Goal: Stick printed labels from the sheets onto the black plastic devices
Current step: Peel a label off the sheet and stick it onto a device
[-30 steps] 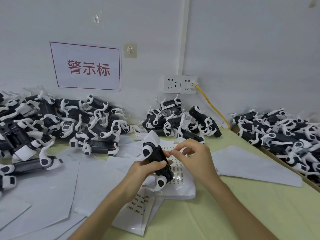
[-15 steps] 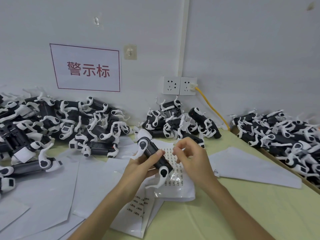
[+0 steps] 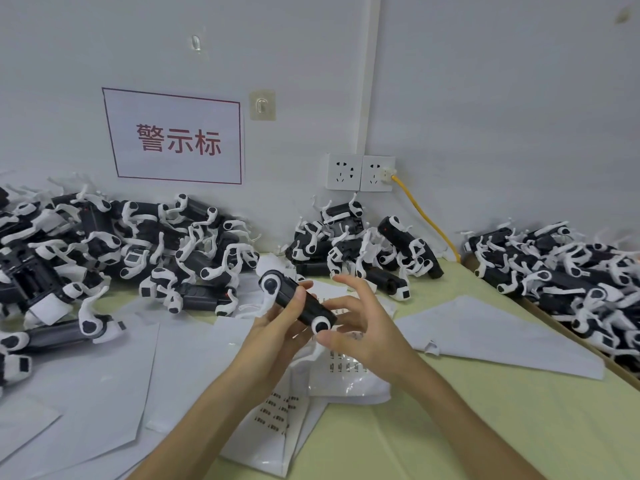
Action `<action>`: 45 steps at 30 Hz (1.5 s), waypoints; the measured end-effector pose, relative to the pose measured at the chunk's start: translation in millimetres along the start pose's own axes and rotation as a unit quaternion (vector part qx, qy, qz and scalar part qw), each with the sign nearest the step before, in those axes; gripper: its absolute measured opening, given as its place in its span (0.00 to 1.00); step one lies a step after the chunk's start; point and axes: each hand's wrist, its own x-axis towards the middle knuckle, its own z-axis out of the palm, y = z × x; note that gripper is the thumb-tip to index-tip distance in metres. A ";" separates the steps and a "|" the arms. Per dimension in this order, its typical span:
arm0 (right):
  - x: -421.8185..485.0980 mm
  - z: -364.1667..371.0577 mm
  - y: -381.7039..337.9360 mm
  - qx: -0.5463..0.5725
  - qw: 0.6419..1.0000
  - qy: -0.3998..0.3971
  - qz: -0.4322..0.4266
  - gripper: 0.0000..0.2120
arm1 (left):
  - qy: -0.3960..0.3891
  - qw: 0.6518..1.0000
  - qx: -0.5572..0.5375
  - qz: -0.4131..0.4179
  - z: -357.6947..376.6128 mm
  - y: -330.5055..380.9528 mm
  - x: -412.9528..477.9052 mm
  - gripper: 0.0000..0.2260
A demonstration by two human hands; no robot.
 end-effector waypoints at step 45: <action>7.2 -35.5 -12.3 0.237 0.938 0.248 0.049 0.08 | -0.056 0.974 0.216 0.032 -3.5 -3.7 3.2 0.19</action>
